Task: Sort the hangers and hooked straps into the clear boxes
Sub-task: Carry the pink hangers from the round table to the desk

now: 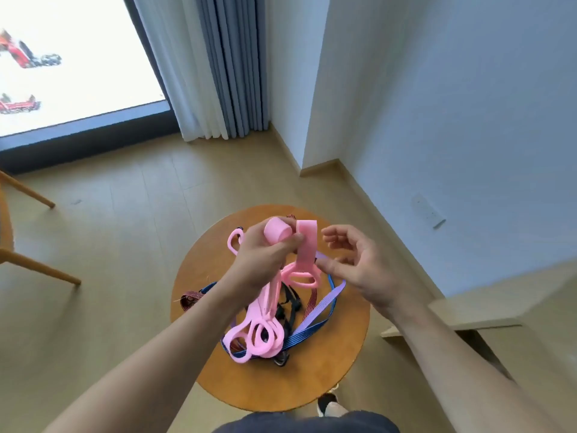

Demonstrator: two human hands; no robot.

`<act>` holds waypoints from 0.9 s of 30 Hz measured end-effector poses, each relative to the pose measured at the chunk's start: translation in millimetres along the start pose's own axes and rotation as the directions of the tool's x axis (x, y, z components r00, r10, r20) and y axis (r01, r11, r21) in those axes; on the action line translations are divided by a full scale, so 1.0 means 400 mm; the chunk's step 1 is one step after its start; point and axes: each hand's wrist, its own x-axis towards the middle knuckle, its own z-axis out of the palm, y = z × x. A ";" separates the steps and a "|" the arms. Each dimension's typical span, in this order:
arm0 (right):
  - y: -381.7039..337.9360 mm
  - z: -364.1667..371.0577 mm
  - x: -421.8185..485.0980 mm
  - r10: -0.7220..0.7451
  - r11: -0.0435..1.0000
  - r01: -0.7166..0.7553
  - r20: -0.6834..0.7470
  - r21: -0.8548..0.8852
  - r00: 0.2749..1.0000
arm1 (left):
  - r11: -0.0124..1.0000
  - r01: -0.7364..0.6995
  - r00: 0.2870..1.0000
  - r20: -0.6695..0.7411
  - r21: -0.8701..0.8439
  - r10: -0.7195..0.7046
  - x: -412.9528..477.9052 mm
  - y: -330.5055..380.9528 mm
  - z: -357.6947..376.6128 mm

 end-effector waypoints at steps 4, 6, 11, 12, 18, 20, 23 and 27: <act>0.053 -0.048 -0.083 0.106 0.993 -0.103 0.043 -0.064 0.993 | 1.000 -0.002 0.995 0.103 -0.027 0.005 -0.006 0.058 0.103; 0.079 -0.085 -0.134 0.121 0.992 -0.120 -0.027 0.038 0.992 | 0.998 -0.014 0.991 0.134 -0.067 0.022 -0.011 0.080 0.159; 0.116 -0.242 -0.291 0.184 0.962 -0.144 -0.158 0.234 0.970 | 0.998 -0.039 0.988 0.151 -0.039 0.045 -0.040 0.099 0.315; 0.122 -0.280 -0.327 0.181 0.958 -0.132 -0.177 0.256 0.967 | 0.999 -0.040 0.988 0.150 -0.019 0.043 -0.048 0.096 0.351; 0.187 -0.488 -0.555 0.163 0.940 -0.050 -0.316 0.339 0.935 | 0.994 0.000 0.991 0.130 0.110 -0.014 -0.122 0.028 0.610; 0.222 -0.548 -0.631 0.173 0.937 -0.039 -0.362 0.348 0.916 | 0.988 0.014 0.989 0.143 0.154 -0.036 -0.151 -0.005 0.703; 0.282 -0.640 -0.738 0.241 0.903 -0.025 -0.458 0.429 0.856 | 0.972 0.036 0.986 0.150 0.232 -0.073 -0.191 -0.055 0.838; 0.368 -0.741 -0.845 0.406 0.825 0.009 -0.604 0.565 0.686 | 0.944 0.073 0.968 0.205 0.321 -0.144 -0.243 -0.111 0.988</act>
